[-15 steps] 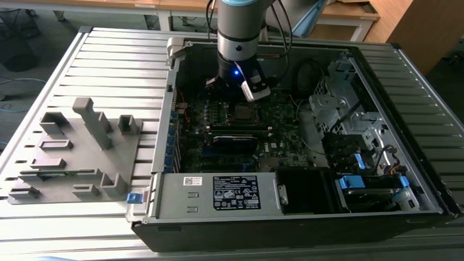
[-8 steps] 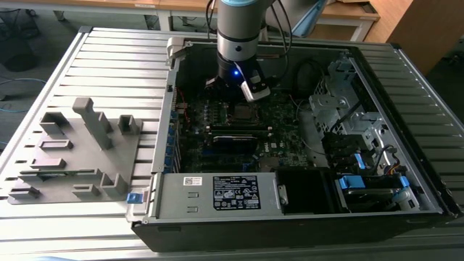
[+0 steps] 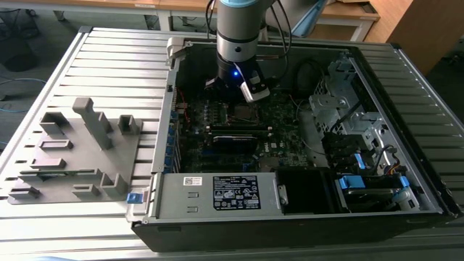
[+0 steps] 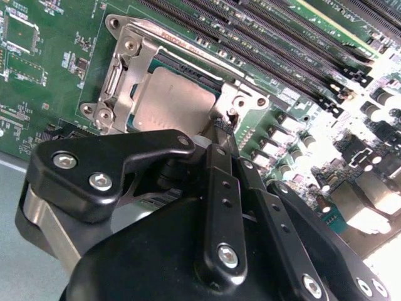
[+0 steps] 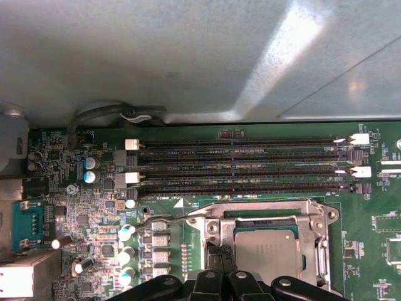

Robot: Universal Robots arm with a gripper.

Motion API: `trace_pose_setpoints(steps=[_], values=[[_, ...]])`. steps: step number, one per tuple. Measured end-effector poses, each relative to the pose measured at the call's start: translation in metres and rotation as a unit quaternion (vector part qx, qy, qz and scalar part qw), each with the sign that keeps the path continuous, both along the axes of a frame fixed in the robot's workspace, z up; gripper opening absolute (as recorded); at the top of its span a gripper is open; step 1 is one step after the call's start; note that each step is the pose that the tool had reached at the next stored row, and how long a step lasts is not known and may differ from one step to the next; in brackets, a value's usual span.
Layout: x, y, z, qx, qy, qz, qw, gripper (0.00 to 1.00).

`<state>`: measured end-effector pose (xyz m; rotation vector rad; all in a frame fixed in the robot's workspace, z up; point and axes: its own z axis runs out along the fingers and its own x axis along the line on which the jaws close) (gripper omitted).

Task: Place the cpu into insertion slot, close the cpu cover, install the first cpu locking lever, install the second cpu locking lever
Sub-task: 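Close the cpu cover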

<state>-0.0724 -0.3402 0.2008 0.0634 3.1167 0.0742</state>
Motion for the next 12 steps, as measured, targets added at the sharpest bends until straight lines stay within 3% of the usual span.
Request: trace_pose_setpoints(steps=[12], values=[[-0.0008,0.0,-0.0012,0.0002,-0.0003,0.0,1.0,0.11]])
